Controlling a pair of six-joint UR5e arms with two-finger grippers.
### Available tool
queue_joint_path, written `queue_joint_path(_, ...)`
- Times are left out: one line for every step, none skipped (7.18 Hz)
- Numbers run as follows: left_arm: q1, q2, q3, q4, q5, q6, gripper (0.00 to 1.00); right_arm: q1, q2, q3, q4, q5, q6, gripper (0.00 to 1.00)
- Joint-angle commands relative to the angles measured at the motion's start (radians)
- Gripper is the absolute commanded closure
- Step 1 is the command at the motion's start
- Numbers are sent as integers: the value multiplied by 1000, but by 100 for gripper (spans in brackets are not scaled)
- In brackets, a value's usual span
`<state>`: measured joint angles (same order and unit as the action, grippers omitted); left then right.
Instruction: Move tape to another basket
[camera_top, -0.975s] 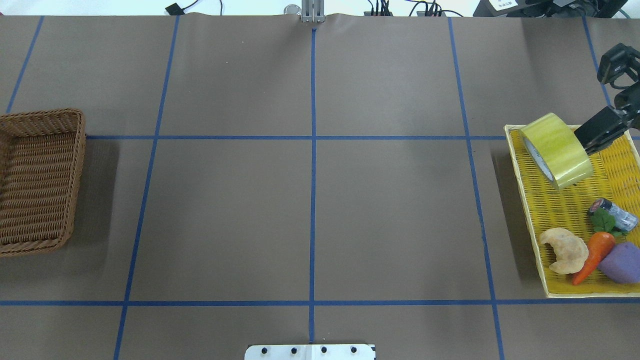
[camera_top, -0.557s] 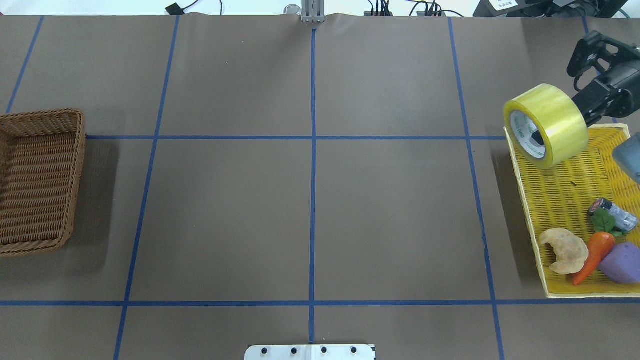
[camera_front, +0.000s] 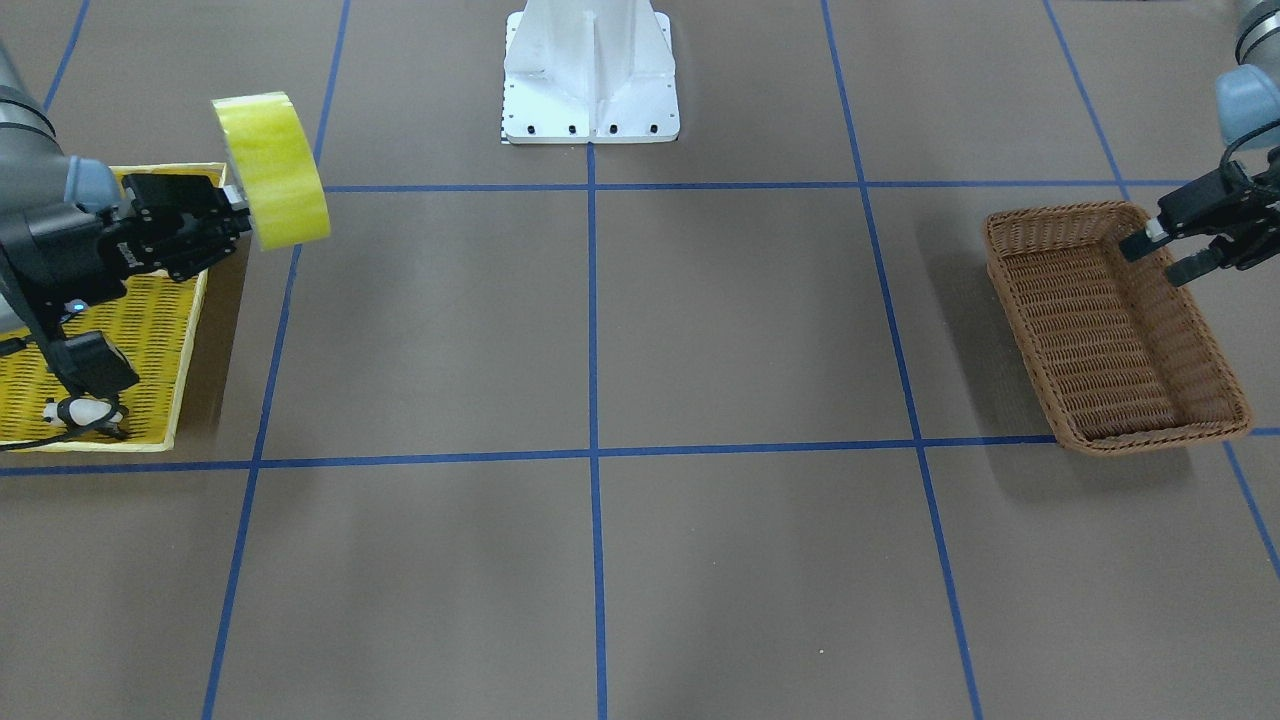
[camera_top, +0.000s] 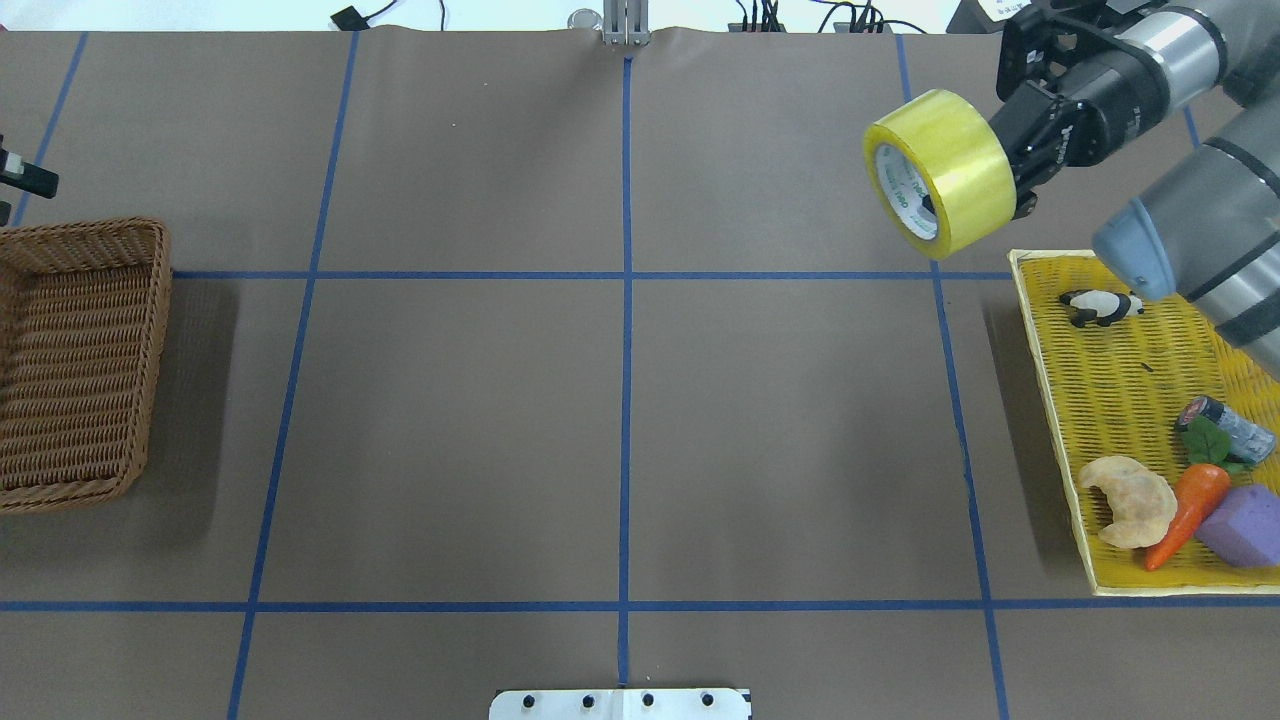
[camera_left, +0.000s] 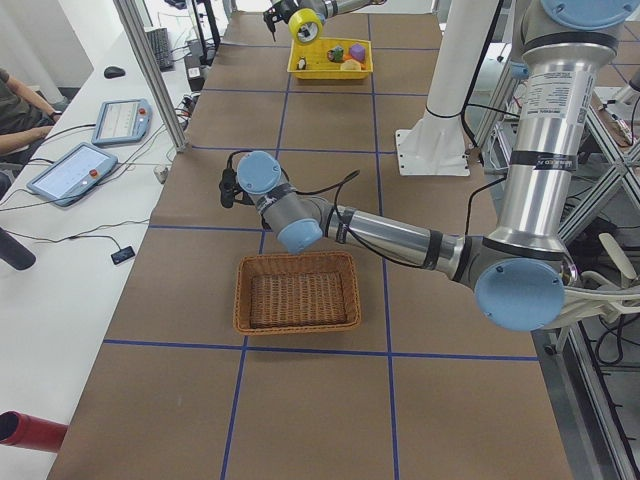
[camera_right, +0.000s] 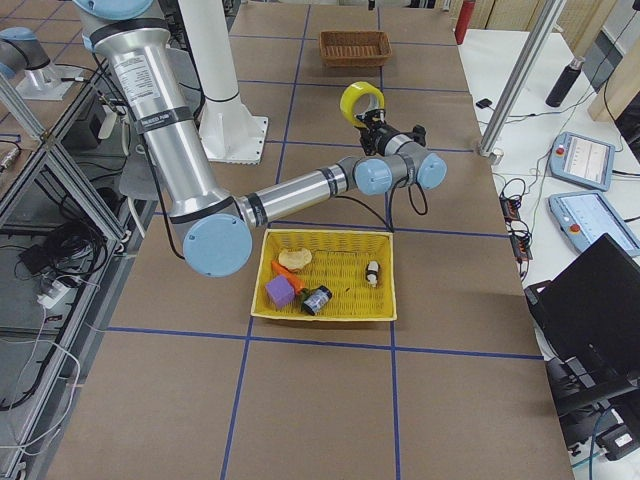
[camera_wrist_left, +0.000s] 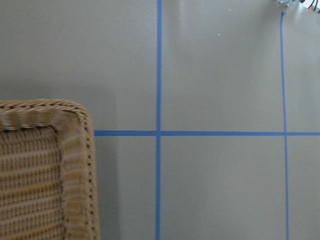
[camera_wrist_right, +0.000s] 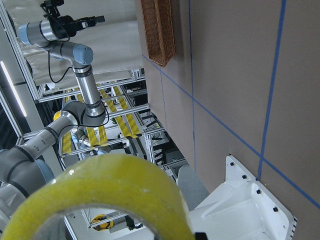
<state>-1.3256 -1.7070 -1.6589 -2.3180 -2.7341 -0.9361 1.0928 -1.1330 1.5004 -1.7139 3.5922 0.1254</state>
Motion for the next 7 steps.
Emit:
queue_joint_path(57, -63, 31, -89, 55, -114, 2, -51, 70, -60, -30, -6, -3, 100)
queue_joint_path(104, -91, 33, -136, 97, -219, 2, -68, 68, -54, -27, 2, -4, 100)
queue_joint_path(144, -98, 34, -206, 149, -304, 2, -67, 46, -33, -9, 67, -13, 100)
queue_joint_path(184, -105, 39, -265, 189, -382, 2, -68, -31, 34, 5, 136, -20, 100)
queue_joint_path(222, -121, 36, -293, 230, -448, 2, -76, -36, 35, -6, 207, -50, 100)
queue_joint_path(251, -143, 36, -320, 255, -530, 2, -79, -31, 23, -50, 247, -97, 100)
queue_joint_path(275, -167, 42, -351, 257, -615, 2, -108, 5, 24, -205, 273, -218, 100)
